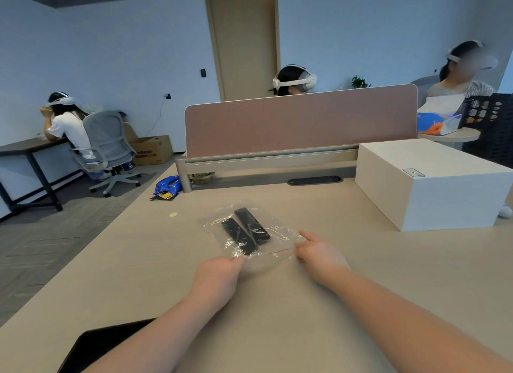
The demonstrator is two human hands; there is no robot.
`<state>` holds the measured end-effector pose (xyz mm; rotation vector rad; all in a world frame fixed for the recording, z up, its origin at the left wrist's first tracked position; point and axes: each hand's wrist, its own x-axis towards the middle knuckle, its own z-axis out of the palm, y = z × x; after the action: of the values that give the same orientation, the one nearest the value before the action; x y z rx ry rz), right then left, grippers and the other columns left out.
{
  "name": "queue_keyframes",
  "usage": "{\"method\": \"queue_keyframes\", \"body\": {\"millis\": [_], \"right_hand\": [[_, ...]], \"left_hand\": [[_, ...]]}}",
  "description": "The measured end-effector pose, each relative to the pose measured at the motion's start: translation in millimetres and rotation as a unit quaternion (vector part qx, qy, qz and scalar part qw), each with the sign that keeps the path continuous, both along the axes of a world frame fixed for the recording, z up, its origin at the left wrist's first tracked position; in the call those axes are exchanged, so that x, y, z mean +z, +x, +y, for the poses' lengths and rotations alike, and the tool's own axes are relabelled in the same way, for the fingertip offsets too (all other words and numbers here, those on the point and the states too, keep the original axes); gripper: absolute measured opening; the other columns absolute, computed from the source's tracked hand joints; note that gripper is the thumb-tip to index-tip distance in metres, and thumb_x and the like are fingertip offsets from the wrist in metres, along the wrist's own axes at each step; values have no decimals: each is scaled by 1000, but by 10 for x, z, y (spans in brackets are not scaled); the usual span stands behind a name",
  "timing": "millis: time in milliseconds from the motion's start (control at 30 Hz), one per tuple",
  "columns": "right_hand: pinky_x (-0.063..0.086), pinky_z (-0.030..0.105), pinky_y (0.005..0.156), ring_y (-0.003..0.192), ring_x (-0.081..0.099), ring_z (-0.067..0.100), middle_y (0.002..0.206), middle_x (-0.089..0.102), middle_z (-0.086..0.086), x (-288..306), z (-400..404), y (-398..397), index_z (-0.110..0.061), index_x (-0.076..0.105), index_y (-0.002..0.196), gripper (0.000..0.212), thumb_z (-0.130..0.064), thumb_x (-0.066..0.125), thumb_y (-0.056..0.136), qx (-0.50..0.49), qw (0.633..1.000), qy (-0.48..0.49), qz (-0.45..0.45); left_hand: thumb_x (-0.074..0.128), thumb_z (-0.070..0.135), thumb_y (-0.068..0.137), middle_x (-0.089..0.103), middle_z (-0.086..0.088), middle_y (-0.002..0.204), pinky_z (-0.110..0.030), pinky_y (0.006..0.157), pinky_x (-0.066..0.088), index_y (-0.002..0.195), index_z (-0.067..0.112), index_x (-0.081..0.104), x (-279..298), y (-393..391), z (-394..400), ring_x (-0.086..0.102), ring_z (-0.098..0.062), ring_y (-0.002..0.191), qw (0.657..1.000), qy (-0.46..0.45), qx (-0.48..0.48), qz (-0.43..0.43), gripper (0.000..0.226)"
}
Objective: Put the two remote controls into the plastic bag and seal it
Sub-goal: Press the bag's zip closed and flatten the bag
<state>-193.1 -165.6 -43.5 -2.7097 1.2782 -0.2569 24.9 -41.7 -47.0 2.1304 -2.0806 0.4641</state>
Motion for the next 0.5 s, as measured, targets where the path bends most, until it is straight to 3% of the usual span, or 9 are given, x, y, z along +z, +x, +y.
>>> {"method": "queue_keyframes", "body": {"millis": [33,100,200,267,333,400,467,500], "right_hand": [[37,33,111,146,20,17,149,41,2,12,36,-19,-16,61,110,31,-8,38,90,6,1000,0,2],[34,31,112,145,22,17,150,40,3,50,110,-39,-20,54,120,38,-5,37,90,12,1000,-10,-12],[23,30,116,146,18,15,153,35,-3,113,195,1,-25,28,144,57,-4,37,92,48,998,-29,-43],[14,31,119,146,17,17,153,33,-3,132,217,75,-26,23,146,61,-5,40,91,66,996,-45,-47],[10,35,121,146,17,20,151,36,-1,113,206,168,-23,31,143,55,-6,42,92,96,993,-66,-22],[11,38,121,146,19,23,144,45,3,87,207,274,-17,53,126,38,-7,40,92,113,989,-88,41],[24,41,119,138,35,29,133,54,8,68,231,357,-13,65,108,32,-6,40,90,99,987,-89,89],[36,42,111,128,44,31,123,59,10,61,242,380,-12,67,103,31,-5,40,89,95,986,-90,101]], "left_hand": [[83,14,40,63,11,50,-17,32,41,73,30,60,32,5,7,62,-14,44,1000,-2,10,-15,43],[80,14,39,64,14,51,-15,33,41,64,30,63,50,46,7,63,-11,46,1000,-11,9,-19,35],[57,11,63,72,4,72,-25,50,54,78,25,67,27,98,49,70,-20,66,998,33,-25,50,23],[35,18,77,72,-5,95,-34,71,56,93,19,66,-16,125,54,67,-27,88,996,47,-45,59,35],[20,32,81,69,-5,100,-34,76,54,94,19,63,-13,133,98,64,-28,94,995,59,-69,48,47],[27,38,81,70,2,81,-25,60,53,80,20,61,-12,159,133,68,-23,77,992,96,-87,-3,39],[39,34,82,66,7,67,-19,45,47,70,21,59,-5,184,149,67,-18,60,992,90,-73,-57,27],[41,29,85,67,3,73,-22,50,49,74,19,59,0,171,145,67,-21,66,991,93,-72,-60,24]]}}
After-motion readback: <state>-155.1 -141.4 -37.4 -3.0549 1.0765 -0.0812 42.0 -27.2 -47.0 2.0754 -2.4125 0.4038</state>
